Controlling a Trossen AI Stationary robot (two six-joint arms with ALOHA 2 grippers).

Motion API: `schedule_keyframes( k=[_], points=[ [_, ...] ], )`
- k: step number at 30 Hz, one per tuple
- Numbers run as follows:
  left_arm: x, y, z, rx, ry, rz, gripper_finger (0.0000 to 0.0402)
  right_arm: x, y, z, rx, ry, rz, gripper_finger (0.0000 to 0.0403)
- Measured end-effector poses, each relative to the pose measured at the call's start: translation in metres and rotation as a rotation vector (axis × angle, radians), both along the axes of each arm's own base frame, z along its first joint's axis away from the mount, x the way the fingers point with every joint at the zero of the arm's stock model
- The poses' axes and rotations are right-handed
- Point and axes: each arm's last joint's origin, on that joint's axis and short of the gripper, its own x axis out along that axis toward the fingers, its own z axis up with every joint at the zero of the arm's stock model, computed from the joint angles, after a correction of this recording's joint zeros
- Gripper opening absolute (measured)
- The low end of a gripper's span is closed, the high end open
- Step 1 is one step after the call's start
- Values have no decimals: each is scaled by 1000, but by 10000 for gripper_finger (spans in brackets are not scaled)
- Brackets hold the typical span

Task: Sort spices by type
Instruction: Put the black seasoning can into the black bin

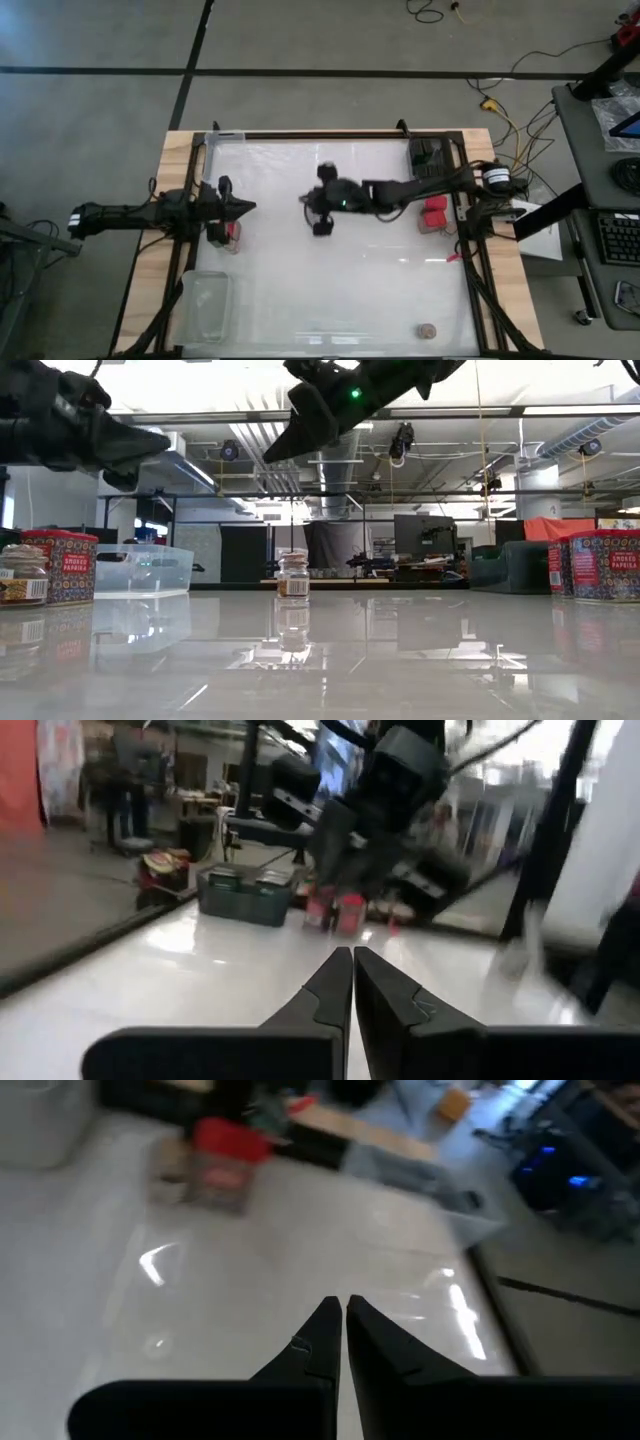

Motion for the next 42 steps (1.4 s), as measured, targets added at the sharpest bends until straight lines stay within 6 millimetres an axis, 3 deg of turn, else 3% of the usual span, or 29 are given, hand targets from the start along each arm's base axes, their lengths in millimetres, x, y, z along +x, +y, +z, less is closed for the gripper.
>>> schedule_keyframes(
  k=[4, 8, 14, 21, 26, 30, 35, 42],
  points=[
    [0, 1, 2, -30, -29, 27, 0, -4, -31, 10, 97, -71, -122, 12],
    [0, 1, 0, -19, -6, 28, 0, -10, -57, 5, 240, -71, -262, 12],
    [1, 2, -1, 1, 10, 84, 0, -14, -73, 16, 174, -86, -270, 19],
    [-7, 1, 37, 140, -354, 91, 0, -6, -94, 50, 58, -160, -266, 89],
    [-7, -1, 58, 53, -226, 17, 19, 0, -73, 52, 59, -179, -199, 163],
    [-14, -3, 80, -41, -13, -17, 65, 11, -55, 61, 27, -313, -58, 209],
    [-25, -1, 96, -92, 66, 79, 127, 16, -39, 66, 6, -390, 95, 238],
    [-31, -3, 105, -207, 211, 22, 155, 23, -28, 34, 33, -273, 137, 243]
  ],
)
